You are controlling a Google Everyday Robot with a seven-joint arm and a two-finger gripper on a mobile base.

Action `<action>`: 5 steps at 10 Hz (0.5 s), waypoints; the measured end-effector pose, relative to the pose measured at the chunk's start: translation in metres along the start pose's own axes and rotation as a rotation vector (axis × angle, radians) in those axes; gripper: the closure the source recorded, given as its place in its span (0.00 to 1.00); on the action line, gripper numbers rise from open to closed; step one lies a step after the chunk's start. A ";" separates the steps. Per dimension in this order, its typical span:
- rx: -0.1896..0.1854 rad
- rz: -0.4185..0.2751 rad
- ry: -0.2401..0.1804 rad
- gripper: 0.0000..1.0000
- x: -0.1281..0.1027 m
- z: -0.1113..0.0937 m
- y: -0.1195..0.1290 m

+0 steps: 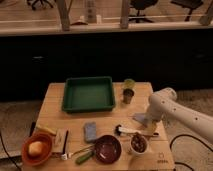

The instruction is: Place towel in tray

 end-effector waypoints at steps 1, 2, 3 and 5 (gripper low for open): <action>0.000 0.000 0.000 0.52 0.000 0.000 0.000; -0.001 0.000 -0.001 0.63 0.000 -0.002 0.000; -0.002 -0.001 0.000 0.73 0.000 -0.003 0.001; -0.002 -0.002 0.000 0.88 -0.001 -0.004 0.001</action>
